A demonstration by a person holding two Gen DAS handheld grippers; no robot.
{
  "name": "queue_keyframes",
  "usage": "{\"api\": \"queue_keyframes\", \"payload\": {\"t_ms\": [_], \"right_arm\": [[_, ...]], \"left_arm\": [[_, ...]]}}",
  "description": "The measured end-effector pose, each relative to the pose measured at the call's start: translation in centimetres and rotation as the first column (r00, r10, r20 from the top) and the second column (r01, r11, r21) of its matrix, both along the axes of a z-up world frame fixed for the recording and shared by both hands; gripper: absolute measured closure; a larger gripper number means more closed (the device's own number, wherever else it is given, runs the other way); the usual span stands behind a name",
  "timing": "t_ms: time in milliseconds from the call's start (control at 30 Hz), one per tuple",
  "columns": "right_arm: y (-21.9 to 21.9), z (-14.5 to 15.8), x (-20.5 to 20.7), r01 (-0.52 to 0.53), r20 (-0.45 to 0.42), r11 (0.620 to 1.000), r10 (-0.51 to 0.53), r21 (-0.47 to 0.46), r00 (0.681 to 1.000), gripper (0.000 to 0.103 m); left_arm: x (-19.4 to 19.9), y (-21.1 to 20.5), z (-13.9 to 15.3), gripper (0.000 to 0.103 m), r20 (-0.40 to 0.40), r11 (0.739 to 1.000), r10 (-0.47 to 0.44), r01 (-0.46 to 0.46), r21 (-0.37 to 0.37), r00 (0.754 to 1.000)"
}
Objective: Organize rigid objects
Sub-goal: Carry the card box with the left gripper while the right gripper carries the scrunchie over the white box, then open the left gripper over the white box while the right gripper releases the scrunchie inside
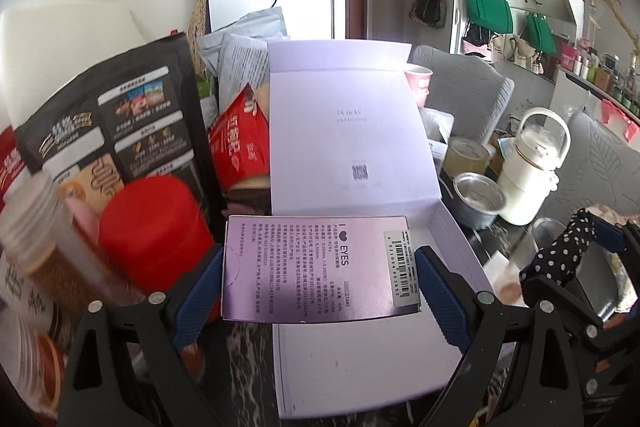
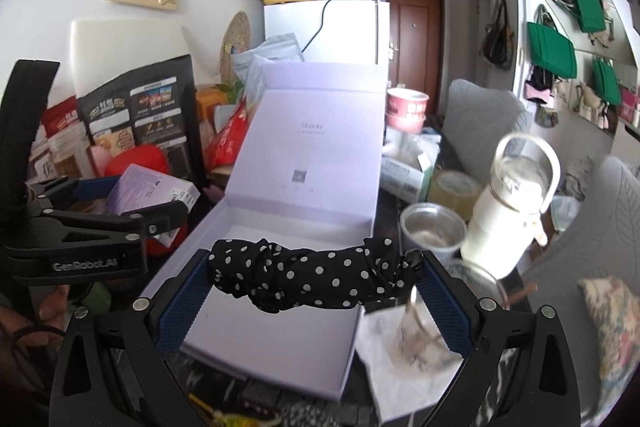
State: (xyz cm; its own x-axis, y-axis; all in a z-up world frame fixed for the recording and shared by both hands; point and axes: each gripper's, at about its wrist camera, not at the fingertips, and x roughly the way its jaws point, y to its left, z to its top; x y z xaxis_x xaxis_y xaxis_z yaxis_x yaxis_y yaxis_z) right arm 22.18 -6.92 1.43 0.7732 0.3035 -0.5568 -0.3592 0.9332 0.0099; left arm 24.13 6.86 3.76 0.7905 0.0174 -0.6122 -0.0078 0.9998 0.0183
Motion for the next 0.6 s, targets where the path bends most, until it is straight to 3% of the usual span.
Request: {"api": "queue_keyframes", "payload": {"t_ms": [433,600], "right_arm": [[1.0,0.7,5.2,0.024,0.019,1.0,-0.024,-0.005,1.0,0.004],[1.2,0.2,7.6,0.047,0.005,0.999,-0.047,-0.001,0.999,0.004]], "left_arm": [[5.9,0.6,-0.4,0.009,-0.051,1.0,-0.003,0.002,-0.027,0.999],[8.0,0.5,-1.6,0.009,-0.084,1.0,-0.004,0.005,0.012,0.996]]}}
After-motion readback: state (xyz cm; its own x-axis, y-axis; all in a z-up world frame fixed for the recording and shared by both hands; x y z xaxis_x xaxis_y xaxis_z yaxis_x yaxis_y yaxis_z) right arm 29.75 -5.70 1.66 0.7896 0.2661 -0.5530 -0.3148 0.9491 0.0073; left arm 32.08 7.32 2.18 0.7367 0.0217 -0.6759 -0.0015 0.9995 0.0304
